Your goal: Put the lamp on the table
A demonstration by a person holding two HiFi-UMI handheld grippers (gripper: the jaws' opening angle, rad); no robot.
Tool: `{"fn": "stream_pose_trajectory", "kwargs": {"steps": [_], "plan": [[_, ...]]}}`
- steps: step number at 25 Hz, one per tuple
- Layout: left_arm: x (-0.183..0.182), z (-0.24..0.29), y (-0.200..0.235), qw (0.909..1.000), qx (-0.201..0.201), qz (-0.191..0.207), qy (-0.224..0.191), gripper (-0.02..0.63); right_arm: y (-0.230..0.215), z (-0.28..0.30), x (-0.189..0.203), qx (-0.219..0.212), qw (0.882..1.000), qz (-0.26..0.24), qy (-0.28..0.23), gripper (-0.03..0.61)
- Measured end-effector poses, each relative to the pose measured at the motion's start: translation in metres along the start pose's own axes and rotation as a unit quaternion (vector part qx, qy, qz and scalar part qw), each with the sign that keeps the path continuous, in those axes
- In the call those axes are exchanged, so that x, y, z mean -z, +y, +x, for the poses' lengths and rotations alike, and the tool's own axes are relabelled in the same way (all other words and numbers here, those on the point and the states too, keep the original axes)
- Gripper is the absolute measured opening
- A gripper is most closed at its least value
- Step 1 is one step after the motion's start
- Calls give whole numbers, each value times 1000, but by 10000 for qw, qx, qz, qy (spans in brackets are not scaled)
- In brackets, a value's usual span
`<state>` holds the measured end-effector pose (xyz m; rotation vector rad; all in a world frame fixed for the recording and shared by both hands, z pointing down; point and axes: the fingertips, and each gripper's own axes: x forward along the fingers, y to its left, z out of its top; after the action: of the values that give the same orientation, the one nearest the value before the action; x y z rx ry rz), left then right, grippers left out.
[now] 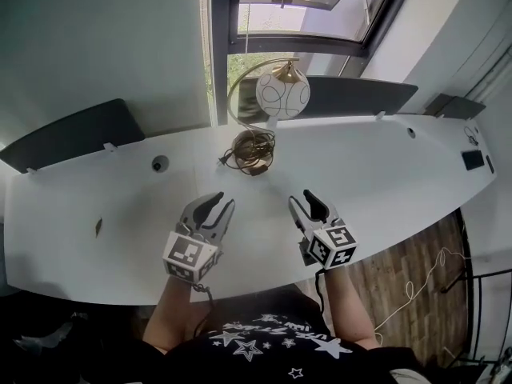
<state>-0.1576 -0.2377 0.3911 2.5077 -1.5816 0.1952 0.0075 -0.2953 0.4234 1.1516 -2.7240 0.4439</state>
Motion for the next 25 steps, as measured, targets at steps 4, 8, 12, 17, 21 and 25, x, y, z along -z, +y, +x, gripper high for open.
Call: {"fn": "stream_pose_trajectory", "kwargs": {"steps": [4,8,12,17,21,25], "plan": [[-14,-15,-16,9995,-5,276,-181,91,3,-20,-7,22,9995,122,-284,178],[-8,-31,-31,9995,-206,151,-176,91,16,-44,-4,-165,9989,175,-401,178],[-6,-46,-71,9996,-199,103,-149,91,22,-78,4,-258,9986,200,-418,176],[4,-77,-109,9993,-334,86,-156,91,39,-114,17,-426,9983,25,-393,169],[12,-102,-133,9987,-497,72,-129,91,56,-140,19,-546,9972,-228,-454,145],[16,-126,-153,9976,-677,51,-150,91,72,-162,23,-751,9953,-338,-513,100]]}}
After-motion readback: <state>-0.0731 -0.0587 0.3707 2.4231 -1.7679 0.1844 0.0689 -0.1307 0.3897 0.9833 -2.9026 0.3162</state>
